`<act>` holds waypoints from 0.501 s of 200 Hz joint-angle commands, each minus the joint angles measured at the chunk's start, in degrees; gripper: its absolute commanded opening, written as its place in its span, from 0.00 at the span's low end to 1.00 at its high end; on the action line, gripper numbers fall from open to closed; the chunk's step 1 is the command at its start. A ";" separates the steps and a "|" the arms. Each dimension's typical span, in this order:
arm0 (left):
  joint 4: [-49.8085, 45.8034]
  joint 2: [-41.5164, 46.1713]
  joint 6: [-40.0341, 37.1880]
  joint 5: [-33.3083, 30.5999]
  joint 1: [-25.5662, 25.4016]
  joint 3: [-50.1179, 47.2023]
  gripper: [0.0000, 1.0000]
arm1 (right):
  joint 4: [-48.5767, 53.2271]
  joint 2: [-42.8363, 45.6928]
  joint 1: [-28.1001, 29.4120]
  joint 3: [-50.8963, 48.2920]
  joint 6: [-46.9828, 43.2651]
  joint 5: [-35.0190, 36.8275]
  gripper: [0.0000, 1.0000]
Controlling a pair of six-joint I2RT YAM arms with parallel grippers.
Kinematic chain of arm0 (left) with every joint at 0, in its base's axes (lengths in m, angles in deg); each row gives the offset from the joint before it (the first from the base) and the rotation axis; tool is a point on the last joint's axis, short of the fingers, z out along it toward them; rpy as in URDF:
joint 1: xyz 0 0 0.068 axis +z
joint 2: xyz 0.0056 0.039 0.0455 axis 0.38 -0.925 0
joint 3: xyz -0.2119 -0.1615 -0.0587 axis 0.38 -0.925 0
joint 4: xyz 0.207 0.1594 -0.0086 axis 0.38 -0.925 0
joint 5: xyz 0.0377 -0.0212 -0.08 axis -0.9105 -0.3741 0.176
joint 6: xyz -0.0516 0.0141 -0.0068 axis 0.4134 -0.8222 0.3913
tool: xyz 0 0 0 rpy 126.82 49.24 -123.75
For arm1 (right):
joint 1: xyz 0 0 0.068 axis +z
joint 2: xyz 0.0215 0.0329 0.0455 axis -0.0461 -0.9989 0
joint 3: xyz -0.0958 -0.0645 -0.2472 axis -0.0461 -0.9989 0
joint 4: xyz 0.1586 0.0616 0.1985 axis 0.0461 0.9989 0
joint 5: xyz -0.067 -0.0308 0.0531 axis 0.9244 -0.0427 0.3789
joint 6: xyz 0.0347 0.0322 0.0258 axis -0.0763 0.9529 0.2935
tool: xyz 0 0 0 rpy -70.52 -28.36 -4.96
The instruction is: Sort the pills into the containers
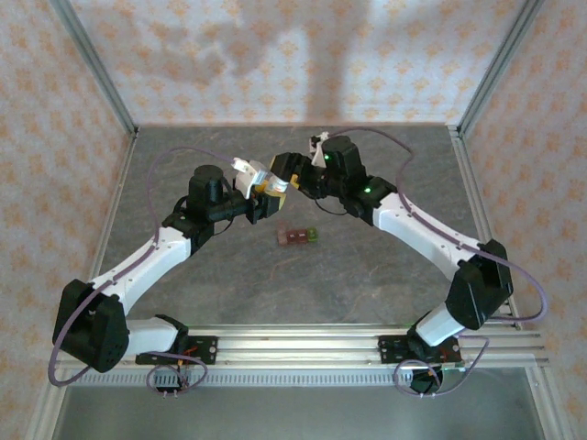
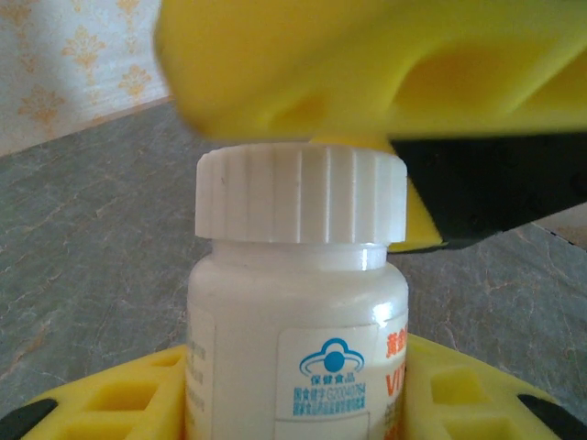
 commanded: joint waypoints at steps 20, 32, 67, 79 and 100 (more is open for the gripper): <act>4.13 0.68 0.81 -0.03 0.63 0.47 0.00 | -0.83 -1.38 0.97 2.11 0.00 -0.86 0.58; 4.13 0.55 0.77 -0.12 0.63 0.47 0.00 | -1.30 -1.30 0.99 1.58 -1.05 -1.83 0.50; 4.83 0.69 1.70 0.24 0.71 0.45 0.00 | -9.18 0.51 -0.01 -2.40 -6.77 -7.61 0.43; 5.77 0.68 2.73 1.21 0.78 0.46 0.00 | -11.09 1.24 -0.93 -3.66 -10.32 -10.90 0.43; 7.92 0.90 5.07 2.57 1.04 0.22 0.00 | -11.78 2.01 -2.86 -4.96 -14.18 -15.49 0.46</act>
